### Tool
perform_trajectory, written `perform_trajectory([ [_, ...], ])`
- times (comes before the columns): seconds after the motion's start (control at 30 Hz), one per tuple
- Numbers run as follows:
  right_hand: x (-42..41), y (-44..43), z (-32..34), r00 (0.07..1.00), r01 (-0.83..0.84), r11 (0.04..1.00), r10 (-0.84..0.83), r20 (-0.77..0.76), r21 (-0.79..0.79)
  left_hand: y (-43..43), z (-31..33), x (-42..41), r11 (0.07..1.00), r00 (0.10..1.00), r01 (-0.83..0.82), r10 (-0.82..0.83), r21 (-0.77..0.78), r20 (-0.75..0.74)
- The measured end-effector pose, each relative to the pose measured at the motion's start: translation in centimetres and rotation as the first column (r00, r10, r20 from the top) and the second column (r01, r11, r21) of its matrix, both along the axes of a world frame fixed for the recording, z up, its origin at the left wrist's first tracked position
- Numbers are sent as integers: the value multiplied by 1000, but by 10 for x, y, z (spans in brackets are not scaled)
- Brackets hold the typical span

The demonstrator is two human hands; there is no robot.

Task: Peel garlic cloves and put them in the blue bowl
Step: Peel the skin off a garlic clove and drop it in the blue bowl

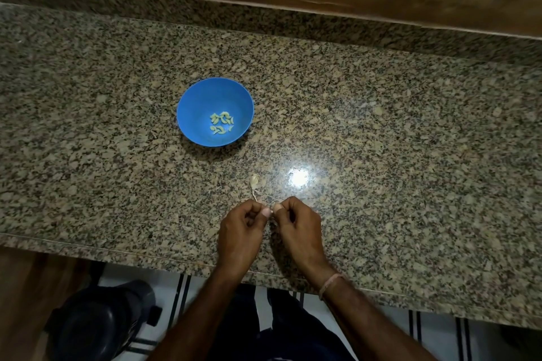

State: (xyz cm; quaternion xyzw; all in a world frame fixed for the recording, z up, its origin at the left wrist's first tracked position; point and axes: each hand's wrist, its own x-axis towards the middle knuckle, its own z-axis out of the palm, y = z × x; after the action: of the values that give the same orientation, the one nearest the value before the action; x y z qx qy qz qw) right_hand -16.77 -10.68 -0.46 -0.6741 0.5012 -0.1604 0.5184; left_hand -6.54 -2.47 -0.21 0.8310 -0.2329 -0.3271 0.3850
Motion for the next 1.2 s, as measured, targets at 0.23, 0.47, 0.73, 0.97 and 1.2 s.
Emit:
perform_trajectory([
  [0.23,2,2,3,992,78,939,-106,65,335,-1,-2,-4,999,986,-12,6,-38,-167],
  [0.47,-6,-7,-7,991,-135,971,129,-44,-196,4,-3,-4,992,988,-122,119,-24,-100],
  [0.73,-10,-5,-26,978,-201,942,175,-116,-269,18,-9,18,988,952,-124,92,93,291],
  [0.97,-12,-11,-18,998,-60,990,61,4,-125,23,-12,10,1000,947,-18,12,15,322],
  [1.2,-19,-11,-15,995,-18,984,1,96,179,5,-19,-23,976,965,170,-137,-136,225],
])
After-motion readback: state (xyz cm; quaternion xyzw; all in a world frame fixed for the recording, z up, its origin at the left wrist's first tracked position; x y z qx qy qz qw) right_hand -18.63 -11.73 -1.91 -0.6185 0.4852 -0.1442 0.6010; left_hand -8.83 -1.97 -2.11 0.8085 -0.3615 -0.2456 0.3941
